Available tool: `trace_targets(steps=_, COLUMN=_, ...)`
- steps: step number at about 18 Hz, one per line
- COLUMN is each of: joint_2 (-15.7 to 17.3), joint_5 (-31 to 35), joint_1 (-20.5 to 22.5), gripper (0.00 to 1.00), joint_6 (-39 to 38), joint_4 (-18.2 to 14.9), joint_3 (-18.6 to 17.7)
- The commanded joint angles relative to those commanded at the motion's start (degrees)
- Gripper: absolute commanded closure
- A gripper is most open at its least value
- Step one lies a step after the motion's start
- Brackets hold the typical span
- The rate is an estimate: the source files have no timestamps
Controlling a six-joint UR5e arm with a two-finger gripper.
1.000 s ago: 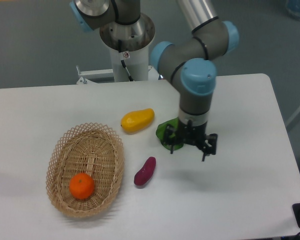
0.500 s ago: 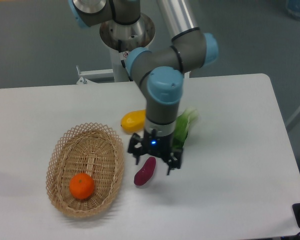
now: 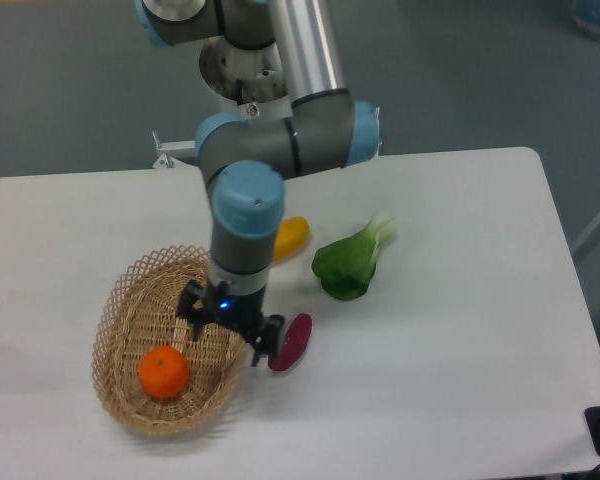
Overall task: Pick up the orange from the basket
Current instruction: 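Move the open gripper over the wicker basket above the orange, then lower the gripper onto the orange and close it around the fruit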
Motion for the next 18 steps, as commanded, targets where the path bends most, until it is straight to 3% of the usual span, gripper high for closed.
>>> trace_targets(steps=5, joint_2=-2.20, joint_5=0.09, joint_1=-3.61, gripper=0.00, joint_6=-2.20, joint_4=-0.09, joint_3=0.27)
trace_targets(steps=15, joint_2=-6.24, joint_5=0.88, joint_1=-4.58, gripper=0.00, joint_6=-5.01, joint_4=0.70, joint_3=2.90)
trace_targets(steps=18, joint_2=-7.64, joint_5=4.46, joint_1=-6.85, gripper=0.00, joint_6=-6.94, joint_4=0.79, joint_3=2.99)
